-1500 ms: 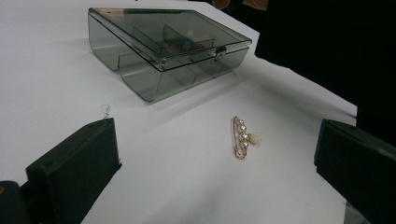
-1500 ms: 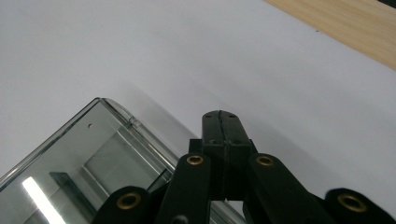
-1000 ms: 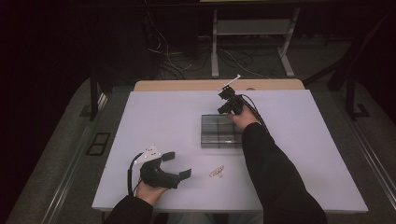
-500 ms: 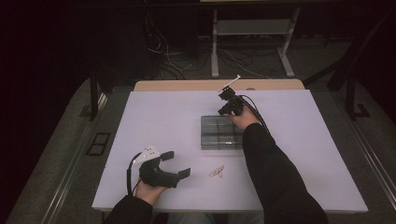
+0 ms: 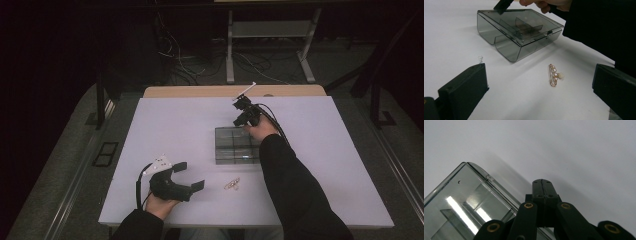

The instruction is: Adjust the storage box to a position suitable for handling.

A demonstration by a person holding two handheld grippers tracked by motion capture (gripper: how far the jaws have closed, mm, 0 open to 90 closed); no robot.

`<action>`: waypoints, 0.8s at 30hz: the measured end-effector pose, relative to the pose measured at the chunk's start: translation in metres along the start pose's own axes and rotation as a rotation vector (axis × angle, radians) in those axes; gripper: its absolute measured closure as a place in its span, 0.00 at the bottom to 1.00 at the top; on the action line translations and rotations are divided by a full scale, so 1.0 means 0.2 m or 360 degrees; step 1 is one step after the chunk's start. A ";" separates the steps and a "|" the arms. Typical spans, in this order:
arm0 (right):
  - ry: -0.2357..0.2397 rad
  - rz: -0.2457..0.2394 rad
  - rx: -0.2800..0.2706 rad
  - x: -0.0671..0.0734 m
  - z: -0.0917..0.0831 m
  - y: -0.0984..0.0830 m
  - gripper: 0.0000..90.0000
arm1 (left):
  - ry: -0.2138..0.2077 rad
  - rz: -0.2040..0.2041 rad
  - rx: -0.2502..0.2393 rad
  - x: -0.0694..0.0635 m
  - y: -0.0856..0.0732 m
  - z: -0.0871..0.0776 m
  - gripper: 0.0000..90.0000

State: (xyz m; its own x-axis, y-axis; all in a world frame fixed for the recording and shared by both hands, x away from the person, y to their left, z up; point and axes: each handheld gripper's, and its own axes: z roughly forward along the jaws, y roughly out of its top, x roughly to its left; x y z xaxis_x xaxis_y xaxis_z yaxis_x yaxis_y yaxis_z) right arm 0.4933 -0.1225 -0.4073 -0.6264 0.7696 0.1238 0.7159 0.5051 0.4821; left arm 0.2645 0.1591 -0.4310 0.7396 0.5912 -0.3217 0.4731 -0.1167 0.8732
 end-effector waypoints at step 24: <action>-0.0039 0.0074 0.0065 -0.02 -0.05 -0.06 1.00 | -0.0005 0.0007 0.0005 -0.01 0.00 0.01 0.00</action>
State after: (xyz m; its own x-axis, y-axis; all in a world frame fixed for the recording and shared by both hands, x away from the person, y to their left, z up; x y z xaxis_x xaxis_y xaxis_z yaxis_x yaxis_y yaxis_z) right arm 0.4838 -0.1363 -0.4046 -0.5848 0.8017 0.1238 0.7564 0.4838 0.4403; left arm 0.2643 0.1576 -0.4311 0.7433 0.5880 -0.3190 0.4714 -0.1221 0.8734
